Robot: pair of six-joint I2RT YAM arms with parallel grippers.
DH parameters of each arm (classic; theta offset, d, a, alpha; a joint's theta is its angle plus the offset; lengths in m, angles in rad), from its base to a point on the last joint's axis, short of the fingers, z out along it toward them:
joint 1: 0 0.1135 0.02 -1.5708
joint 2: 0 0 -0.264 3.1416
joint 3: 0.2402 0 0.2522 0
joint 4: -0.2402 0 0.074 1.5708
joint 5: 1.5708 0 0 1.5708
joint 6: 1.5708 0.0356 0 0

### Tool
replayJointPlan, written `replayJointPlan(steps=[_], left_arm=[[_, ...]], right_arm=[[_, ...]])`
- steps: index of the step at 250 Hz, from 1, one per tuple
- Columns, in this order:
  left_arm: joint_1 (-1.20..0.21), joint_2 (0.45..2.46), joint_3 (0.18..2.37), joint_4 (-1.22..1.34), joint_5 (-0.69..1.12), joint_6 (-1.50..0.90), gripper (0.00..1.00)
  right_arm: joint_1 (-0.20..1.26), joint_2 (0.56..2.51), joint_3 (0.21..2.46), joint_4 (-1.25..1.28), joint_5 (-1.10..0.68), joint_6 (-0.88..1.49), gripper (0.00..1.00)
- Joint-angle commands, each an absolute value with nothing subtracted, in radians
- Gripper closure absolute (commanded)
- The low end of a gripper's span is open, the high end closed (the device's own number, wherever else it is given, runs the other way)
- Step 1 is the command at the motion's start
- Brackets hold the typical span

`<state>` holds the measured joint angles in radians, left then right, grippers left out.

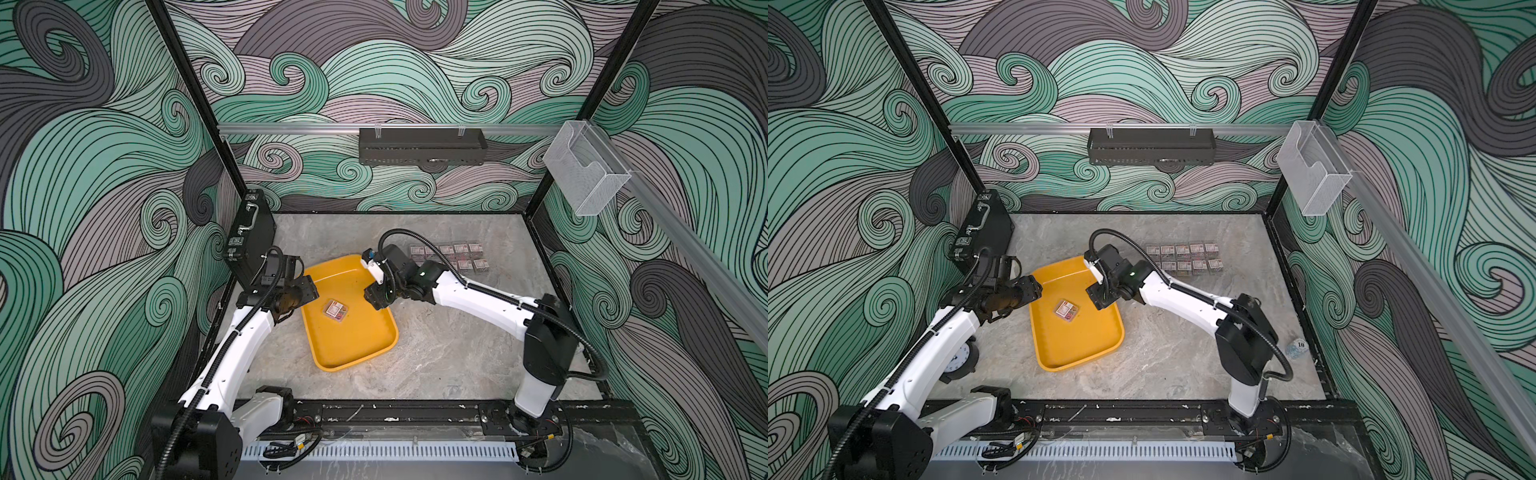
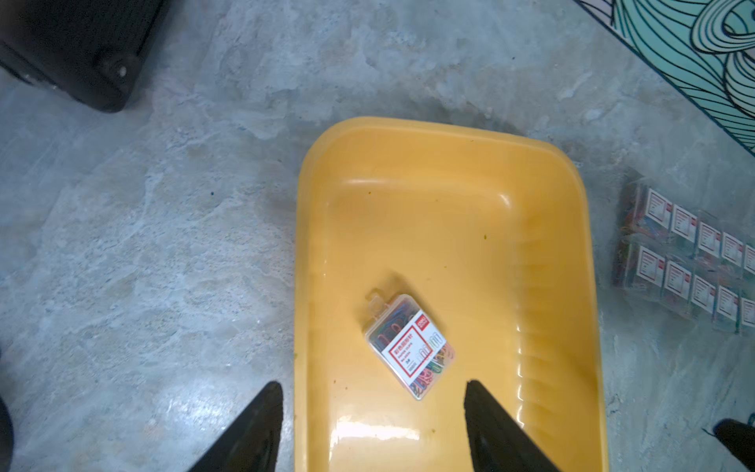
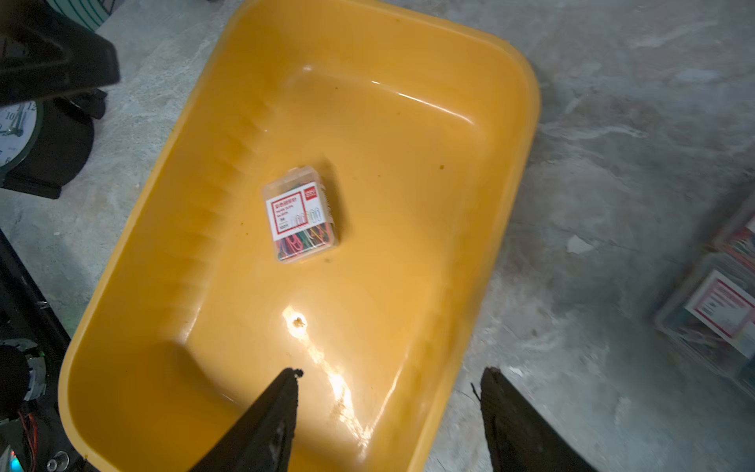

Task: Take the paper clips out of the storage box
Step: Move the boxed paper clips to the storage box, then pick up the boxed paper clips from the storage box.

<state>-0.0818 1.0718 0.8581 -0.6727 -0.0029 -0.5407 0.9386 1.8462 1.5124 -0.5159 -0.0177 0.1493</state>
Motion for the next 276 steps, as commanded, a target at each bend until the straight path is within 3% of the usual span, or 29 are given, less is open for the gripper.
replayJointPlan(steps=[1,78,174,212,276], left_arm=[[-0.053,1.047,0.846,-0.682,0.014,-0.56,0.31],[-0.023,1.028,0.839,-0.705,0.036,-0.539,0.3],[-0.016,1.028,0.842,-0.713,0.049,-0.532,0.3],[-0.016,1.032,0.847,-0.716,0.051,-0.529,0.3],[-0.014,1.034,0.845,-0.719,0.069,-0.529,0.3]], right_arm=[[0.989,1.94,1.597,-0.525,-0.003,0.168,0.29],[1.06,2.208,1.849,-0.576,0.015,0.139,0.27],[1.062,2.381,2.016,-0.632,0.026,0.101,0.22],[1.06,2.404,2.037,-0.636,0.028,0.102,0.25],[1.058,2.422,2.059,-0.664,0.032,0.1,0.4]])
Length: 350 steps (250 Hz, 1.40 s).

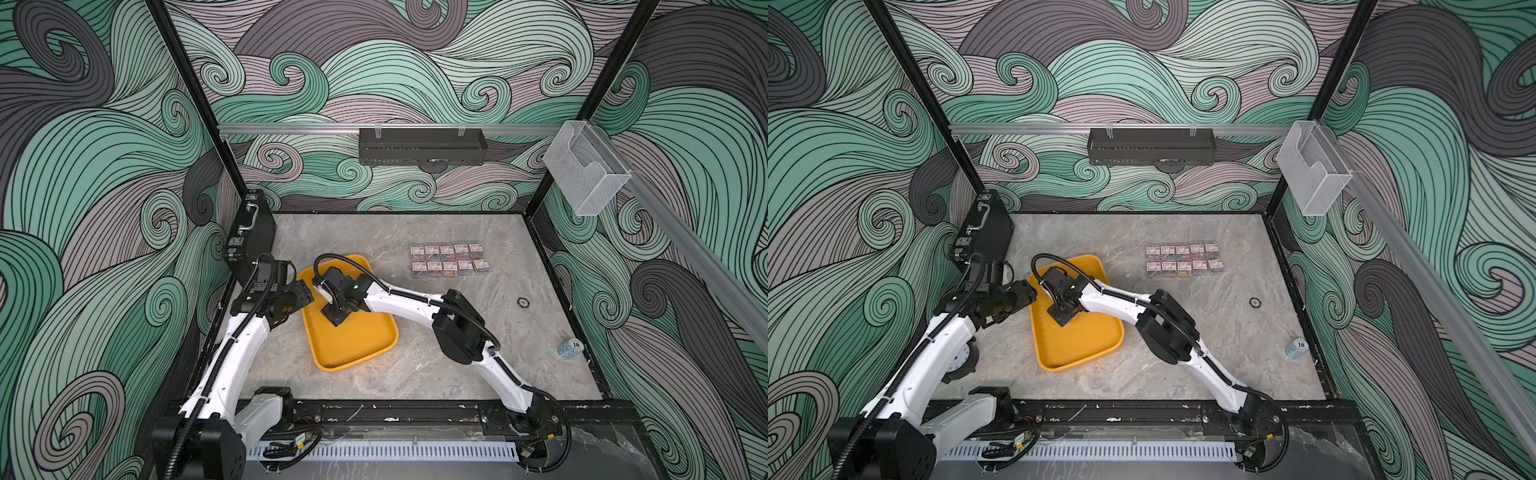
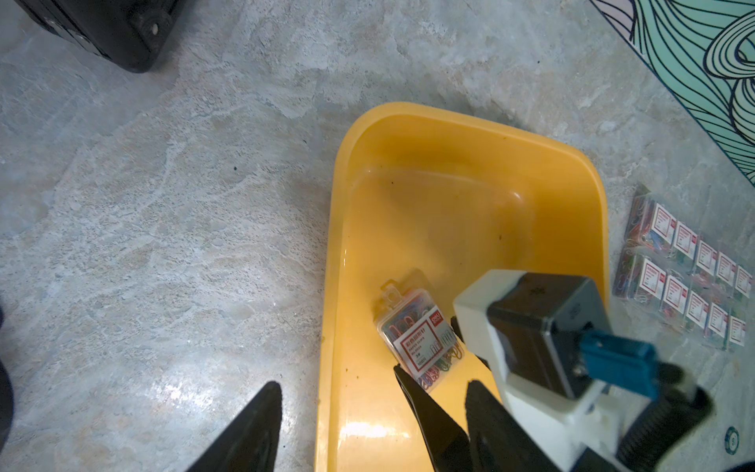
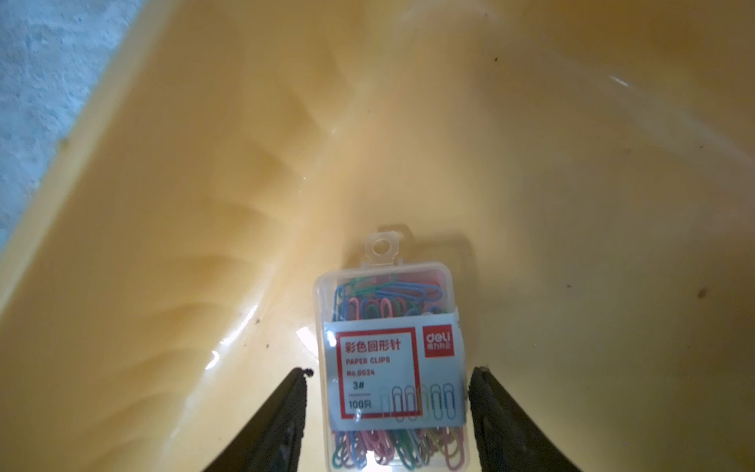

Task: Take the paper clips out of the storage box
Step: Pick up the boxed paper clips from the storage box.

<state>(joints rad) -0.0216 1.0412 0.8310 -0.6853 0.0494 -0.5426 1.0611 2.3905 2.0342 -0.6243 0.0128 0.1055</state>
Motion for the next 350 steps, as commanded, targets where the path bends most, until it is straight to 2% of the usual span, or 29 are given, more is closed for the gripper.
replayJointPlan(steps=[1,23,42,59,117,177,281,350], left_arm=[[-0.014,1.034,0.845,-0.719,0.07,-0.529,0.3],[-0.014,1.032,0.844,-0.721,0.075,-0.529,0.3],[-0.014,1.027,0.845,-0.721,0.076,-0.527,0.3],[-0.014,1.025,0.849,-0.724,0.075,-0.525,0.3],[-0.014,1.012,0.857,-0.739,0.078,-0.522,0.3],[-0.015,1.001,0.874,-0.756,0.084,-0.519,0.3],[-0.016,1.001,0.894,-0.767,0.122,-0.506,0.3],[-0.017,1.002,0.889,-0.73,0.219,-0.469,0.3]], right_arm=[[1.058,2.422,2.059,-0.663,0.032,0.1,0.4],[1.057,2.424,2.061,-0.664,0.03,0.097,0.41],[1.054,2.435,2.071,-0.672,0.025,0.095,0.35],[1.052,2.451,2.088,-0.683,0.025,0.094,0.34],[1.034,2.469,2.098,-0.689,-0.018,0.109,0.45],[1.023,2.415,2.091,-0.691,-0.017,0.095,0.51],[0.991,2.29,2.035,-0.699,-0.012,0.087,0.54],[0.944,2.181,1.966,-0.698,0.023,0.084,0.54]])
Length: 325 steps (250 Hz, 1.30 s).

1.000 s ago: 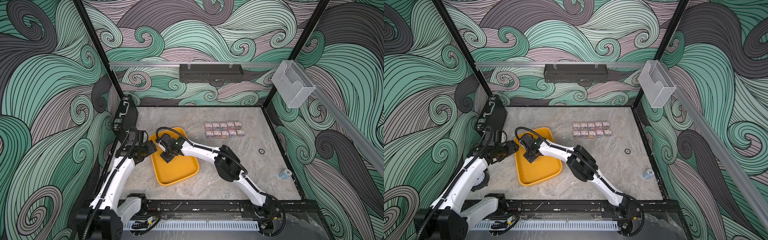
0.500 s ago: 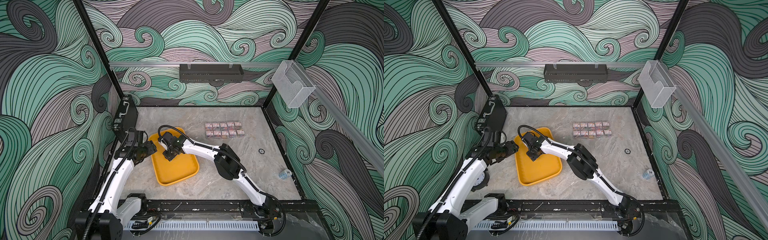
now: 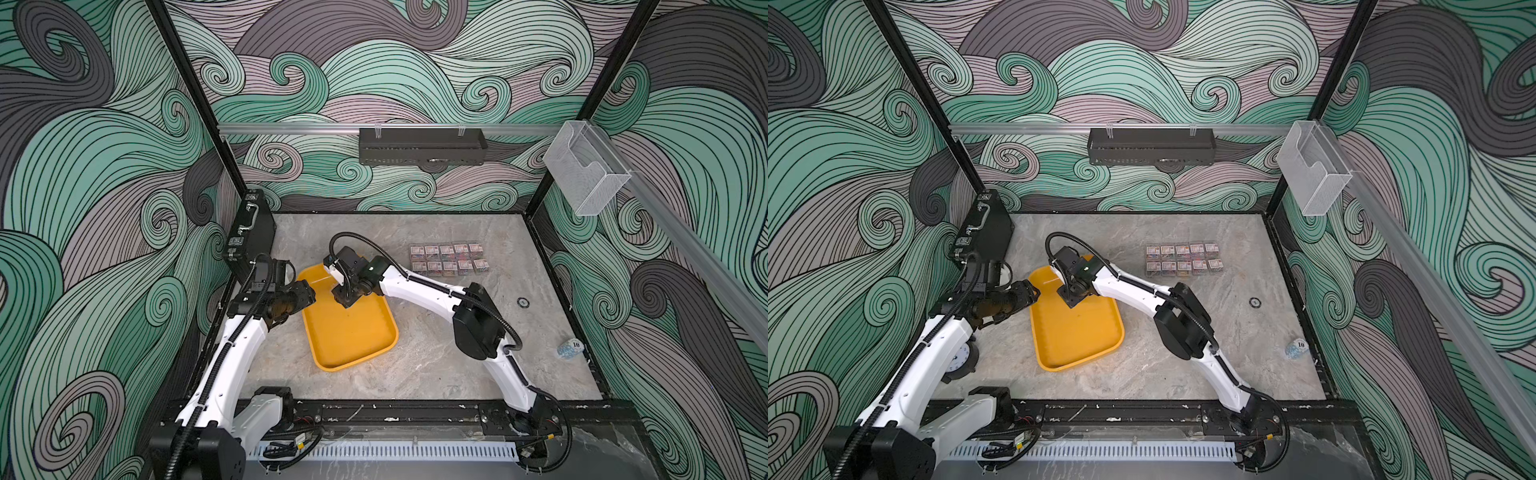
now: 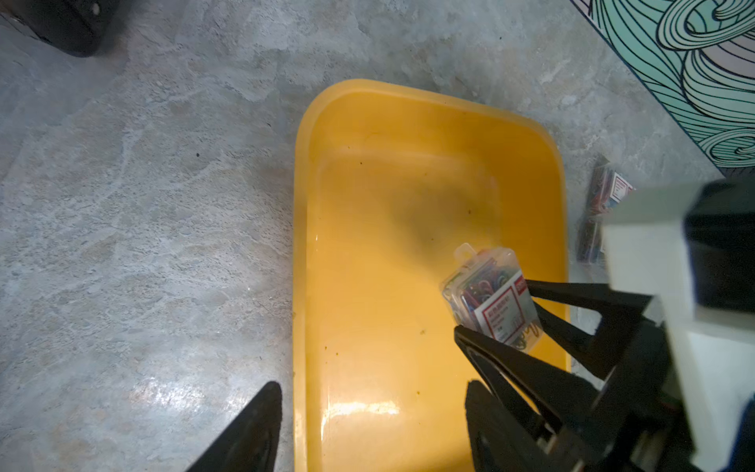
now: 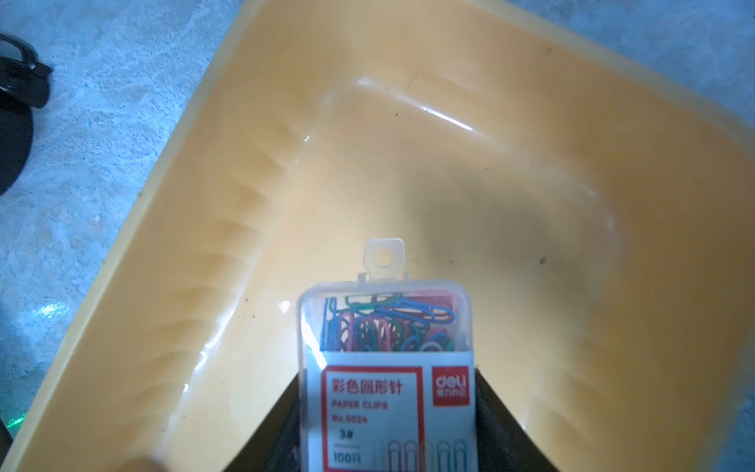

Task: Take the paper clips out of the storage box
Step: Pick up the boxed paper clips from the storage box, then place the boxed paper clips at the center of the board.

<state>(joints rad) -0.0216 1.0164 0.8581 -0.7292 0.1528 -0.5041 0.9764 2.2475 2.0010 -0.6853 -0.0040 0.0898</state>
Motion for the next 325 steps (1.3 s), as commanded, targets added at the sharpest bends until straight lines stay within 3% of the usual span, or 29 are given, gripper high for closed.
replayJointPlan(steps=[1,61,174,325], left_arm=[[-0.017,1.003,0.889,-0.729,0.219,-0.469,0.3],[-0.051,1.006,0.878,-0.691,0.271,-0.451,0.31],[-0.235,1.09,0.901,-0.629,0.208,-0.451,0.31],[-0.288,1.055,0.963,-0.692,0.168,-0.469,0.32]], right_arm=[[0.943,2.179,1.964,-0.699,0.023,0.084,0.54],[0.856,2.046,1.844,-0.685,0.043,0.075,0.54],[0.595,1.825,1.601,-0.664,0.104,0.017,0.54],[0.143,1.931,1.657,-0.656,0.045,-0.09,0.53]])
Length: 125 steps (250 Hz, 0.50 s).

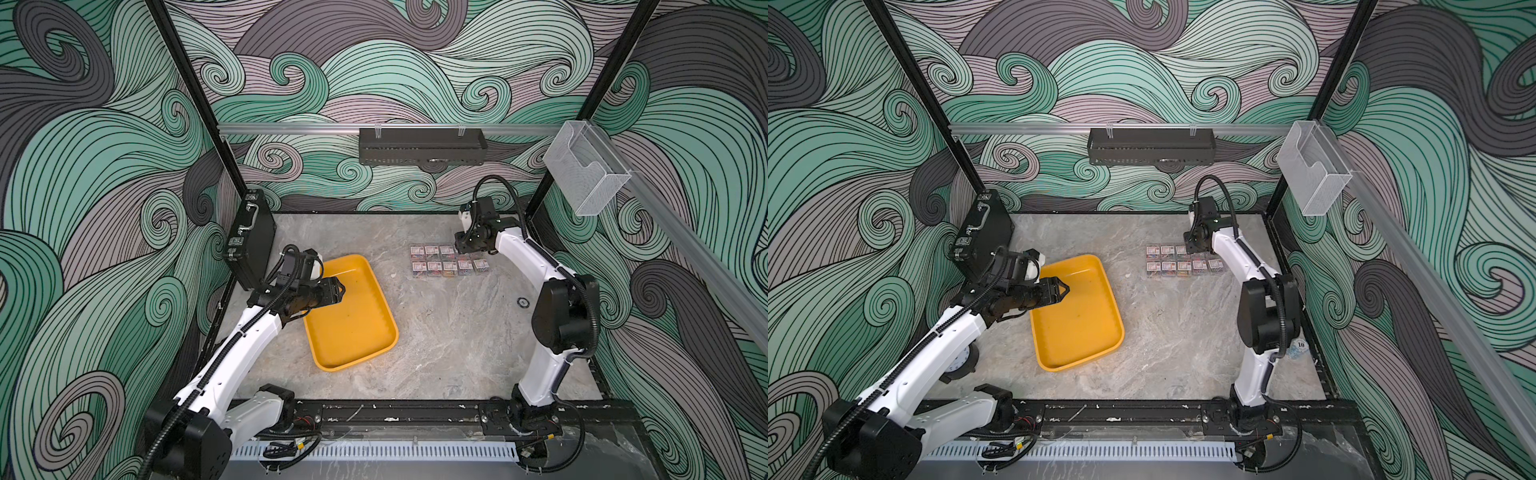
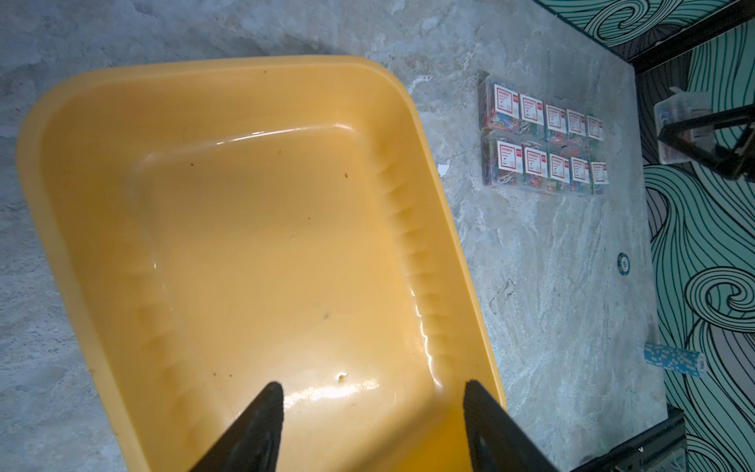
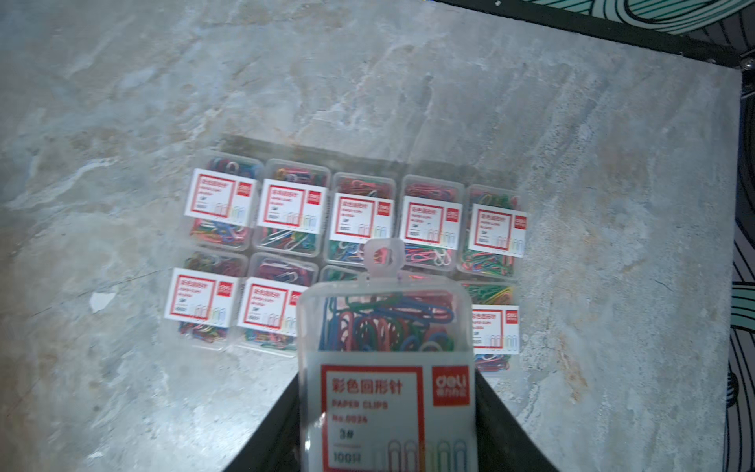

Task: Take the paper clips out of the storage box
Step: Place the boxed paper clips at the center of the board.

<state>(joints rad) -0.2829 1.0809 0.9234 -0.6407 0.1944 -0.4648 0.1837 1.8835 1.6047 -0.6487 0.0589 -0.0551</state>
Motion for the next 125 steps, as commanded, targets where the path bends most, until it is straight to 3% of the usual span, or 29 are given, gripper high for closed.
replayJointPlan(steps=[1,125], left_arm=[[-0.288,1.054,0.963,-0.692,0.168,-0.469,0.32],[-0.288,1.032,0.975,-0.728,0.144,-0.461,0.32]], right_arm=[[0.141,1.933,1.659,-0.656,0.046,-0.091,0.53],[-0.018,2.105,1.763,-0.658,0.04,-0.117,0.54]])
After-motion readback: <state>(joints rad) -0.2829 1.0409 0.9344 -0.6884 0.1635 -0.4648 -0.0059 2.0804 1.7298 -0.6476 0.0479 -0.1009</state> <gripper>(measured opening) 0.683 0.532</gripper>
